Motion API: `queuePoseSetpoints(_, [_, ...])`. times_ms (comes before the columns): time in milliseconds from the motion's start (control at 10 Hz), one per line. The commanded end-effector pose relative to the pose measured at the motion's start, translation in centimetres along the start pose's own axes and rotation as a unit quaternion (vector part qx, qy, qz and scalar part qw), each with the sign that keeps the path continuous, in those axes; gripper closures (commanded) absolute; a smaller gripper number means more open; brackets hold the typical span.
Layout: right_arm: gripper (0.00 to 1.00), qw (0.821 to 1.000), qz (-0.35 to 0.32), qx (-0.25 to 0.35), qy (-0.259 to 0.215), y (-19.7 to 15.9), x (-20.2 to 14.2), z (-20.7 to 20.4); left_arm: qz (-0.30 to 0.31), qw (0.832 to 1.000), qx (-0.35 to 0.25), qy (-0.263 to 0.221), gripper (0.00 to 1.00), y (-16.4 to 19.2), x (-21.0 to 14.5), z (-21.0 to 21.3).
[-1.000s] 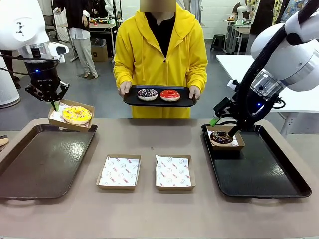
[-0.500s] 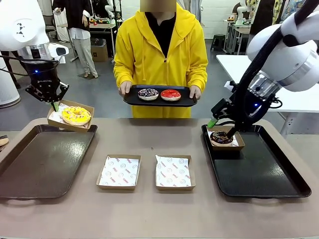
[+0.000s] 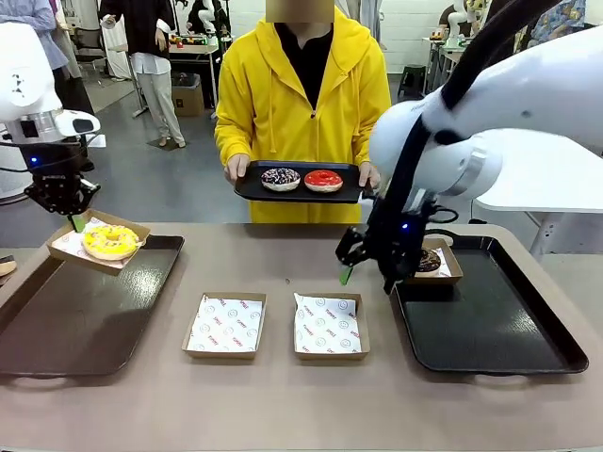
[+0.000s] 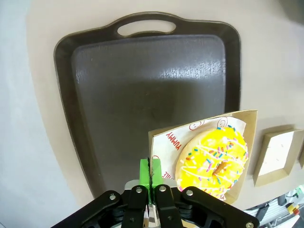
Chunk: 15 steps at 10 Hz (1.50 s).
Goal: Individually package the donuts and arrange them on the tray.
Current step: Place the picked Paper togo box on the Handle tray while simultaneously picking up another Paper togo box from the table with the other hand.
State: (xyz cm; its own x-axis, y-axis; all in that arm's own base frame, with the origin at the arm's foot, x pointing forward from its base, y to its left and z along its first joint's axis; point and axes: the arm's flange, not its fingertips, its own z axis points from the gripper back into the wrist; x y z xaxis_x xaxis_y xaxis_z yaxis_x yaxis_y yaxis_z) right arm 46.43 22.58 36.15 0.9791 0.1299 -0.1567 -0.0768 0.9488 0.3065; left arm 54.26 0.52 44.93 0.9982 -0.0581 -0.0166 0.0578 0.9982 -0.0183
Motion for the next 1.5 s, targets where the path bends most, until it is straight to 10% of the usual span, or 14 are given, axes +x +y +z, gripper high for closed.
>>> queuePoseSetpoints(0, [0.00,0.997,-0.044,-0.056,-0.008,0.5,1.7,-1.6,-0.002,1.000,-0.022,-0.008,0.99,0.7,-0.3,-1.4])
queuePoseSetpoints(1400, [0.00,0.984,-0.133,-0.102,-0.068,2.8,-3.1,-5.9,-0.007,1.000,0.008,-0.011,0.99,0.3,0.1,-4.1])
